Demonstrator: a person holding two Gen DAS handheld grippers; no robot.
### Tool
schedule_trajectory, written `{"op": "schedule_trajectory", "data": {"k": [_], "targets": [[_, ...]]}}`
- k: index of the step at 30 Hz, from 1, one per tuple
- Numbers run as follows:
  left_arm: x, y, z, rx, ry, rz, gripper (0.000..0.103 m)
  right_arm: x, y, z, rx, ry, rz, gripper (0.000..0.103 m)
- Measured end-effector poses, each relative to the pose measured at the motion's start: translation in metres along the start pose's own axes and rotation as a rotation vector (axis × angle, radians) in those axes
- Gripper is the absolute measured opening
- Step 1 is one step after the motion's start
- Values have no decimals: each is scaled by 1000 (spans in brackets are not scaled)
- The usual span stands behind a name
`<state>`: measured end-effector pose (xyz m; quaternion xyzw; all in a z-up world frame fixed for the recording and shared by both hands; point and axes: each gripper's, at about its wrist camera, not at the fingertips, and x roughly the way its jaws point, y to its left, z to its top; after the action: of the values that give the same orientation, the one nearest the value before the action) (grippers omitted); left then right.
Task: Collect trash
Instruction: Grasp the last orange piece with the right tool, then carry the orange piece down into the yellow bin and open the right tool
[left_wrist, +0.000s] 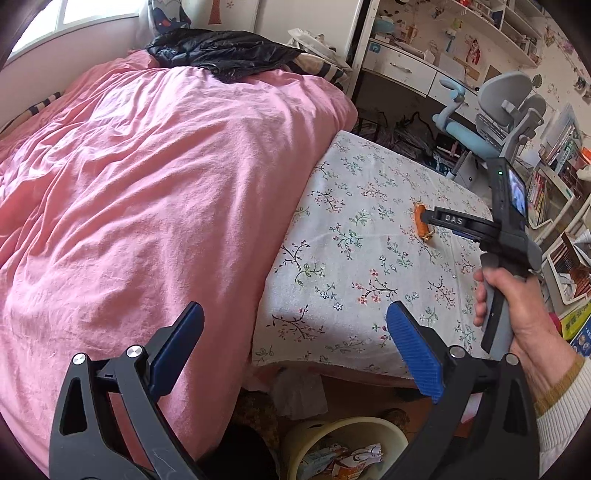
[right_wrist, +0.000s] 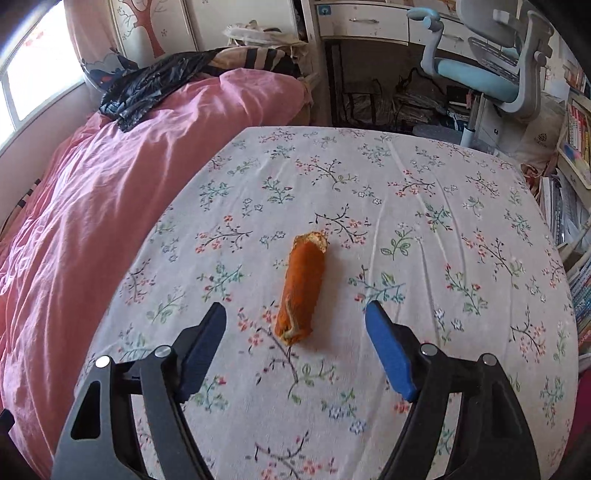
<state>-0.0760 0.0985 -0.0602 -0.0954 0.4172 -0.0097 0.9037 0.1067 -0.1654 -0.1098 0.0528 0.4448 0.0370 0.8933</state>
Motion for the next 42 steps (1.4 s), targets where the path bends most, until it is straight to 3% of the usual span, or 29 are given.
{"op": "schedule_trajectory", "data": {"k": [3,7,10,14,19,24,29,34,42], "targets": [[3,0,2,0,7,-2,96,16,1,5,-16,39,-25,68],[5,0,4,-2,17,-9,96,28,2,5,-60,73,-55,53],[6,-1,4,1,19,-11,96,28,-1,5,-64,59,-53,49],[8,-3,5,6,26,-11,96,27,-1,7,-69,53,-31,25],[9,-2,6,2,21,-2,96,22,3,3,-76,63,19,21],[5,2,9,-15,-3,18,96,-10,12,-23,-100,42,118,20],[1,5,9,-27,-23,38,96,-62,24,-74,-130,49,234,20],[-2,4,8,-15,-38,55,95,-100,41,-149,-164,132,317,20],[-11,-7,-1,41,-57,66,96,-94,49,-260,-133,319,323,20]]}}
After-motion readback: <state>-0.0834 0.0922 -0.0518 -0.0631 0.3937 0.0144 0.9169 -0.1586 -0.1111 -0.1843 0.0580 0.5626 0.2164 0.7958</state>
